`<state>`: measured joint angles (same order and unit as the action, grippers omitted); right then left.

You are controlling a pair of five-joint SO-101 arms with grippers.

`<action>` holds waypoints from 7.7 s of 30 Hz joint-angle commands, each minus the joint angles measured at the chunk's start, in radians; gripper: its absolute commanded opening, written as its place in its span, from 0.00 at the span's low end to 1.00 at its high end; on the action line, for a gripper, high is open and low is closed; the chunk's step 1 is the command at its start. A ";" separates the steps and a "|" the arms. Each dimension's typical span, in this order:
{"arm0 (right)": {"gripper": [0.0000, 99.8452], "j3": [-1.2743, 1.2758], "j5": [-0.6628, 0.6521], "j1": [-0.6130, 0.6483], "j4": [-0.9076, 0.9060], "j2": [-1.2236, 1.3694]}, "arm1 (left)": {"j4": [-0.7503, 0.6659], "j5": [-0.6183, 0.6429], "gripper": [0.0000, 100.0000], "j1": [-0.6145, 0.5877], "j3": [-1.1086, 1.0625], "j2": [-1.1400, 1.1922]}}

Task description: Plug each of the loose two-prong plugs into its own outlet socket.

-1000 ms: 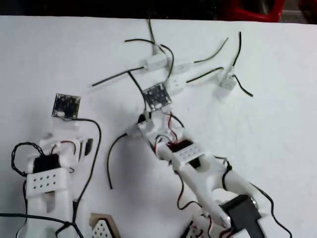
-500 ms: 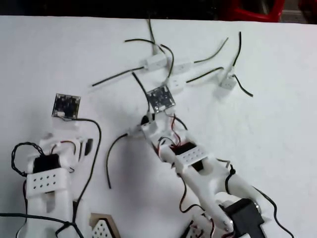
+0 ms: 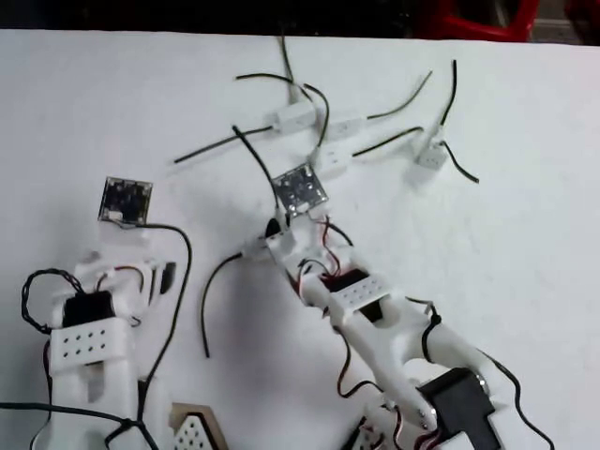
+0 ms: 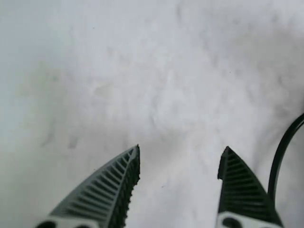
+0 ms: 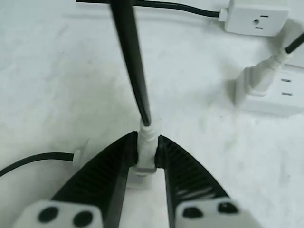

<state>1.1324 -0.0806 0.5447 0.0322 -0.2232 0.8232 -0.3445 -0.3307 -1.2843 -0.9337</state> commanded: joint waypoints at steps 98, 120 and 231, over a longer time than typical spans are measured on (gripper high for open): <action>0.02 -0.436 0.107 0.027 -0.769 -0.110 | 0.041 0.199 0.27 0.015 0.089 -0.033; 0.02 -0.460 0.161 -0.019 -0.762 -0.021 | 0.040 0.199 0.27 0.013 0.084 -0.033; 0.02 0.068 0.086 0.245 -0.556 -0.734 | 0.235 0.256 0.27 0.429 0.440 -0.033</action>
<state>1.2137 0.0084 0.7457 -0.5033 -0.9137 1.0779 -0.0990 0.0744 -0.8930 -0.9444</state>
